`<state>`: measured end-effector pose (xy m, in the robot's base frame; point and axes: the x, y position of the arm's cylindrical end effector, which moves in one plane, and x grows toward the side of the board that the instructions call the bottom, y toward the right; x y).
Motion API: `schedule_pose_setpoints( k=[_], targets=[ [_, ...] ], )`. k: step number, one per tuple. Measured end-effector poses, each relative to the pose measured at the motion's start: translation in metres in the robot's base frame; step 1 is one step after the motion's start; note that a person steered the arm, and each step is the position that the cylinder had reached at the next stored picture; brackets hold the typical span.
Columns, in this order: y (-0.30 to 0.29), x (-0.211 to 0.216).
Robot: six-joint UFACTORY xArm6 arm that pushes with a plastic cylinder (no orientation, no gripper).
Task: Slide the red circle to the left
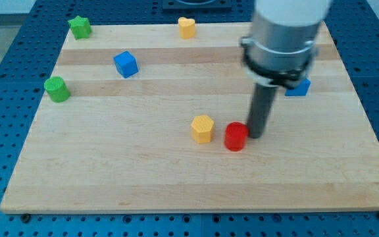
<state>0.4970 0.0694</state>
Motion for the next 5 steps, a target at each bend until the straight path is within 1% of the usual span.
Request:
schedule_pose_setpoints(
  k=[1, 2, 3, 4, 5],
  targets=[
    [-0.06, 0.0],
    [-0.017, -0.004],
    [0.034, 0.003],
    [-0.002, 0.017],
    [-0.068, 0.017]
  ],
)
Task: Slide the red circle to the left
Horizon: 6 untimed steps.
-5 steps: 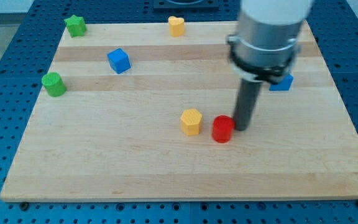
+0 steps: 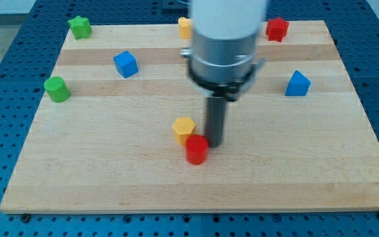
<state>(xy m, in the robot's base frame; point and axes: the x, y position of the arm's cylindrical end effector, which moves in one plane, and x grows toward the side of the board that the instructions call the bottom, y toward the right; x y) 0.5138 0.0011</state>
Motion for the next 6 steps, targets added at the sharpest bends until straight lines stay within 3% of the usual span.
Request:
schedule_pose_setpoints(
  k=[1, 2, 3, 4, 5, 6],
  targets=[
    [-0.001, 0.0],
    [0.042, 0.015],
    [-0.001, 0.032],
    [-0.098, 0.032],
    [-0.147, 0.032],
    [-0.123, 0.029]
  ],
)
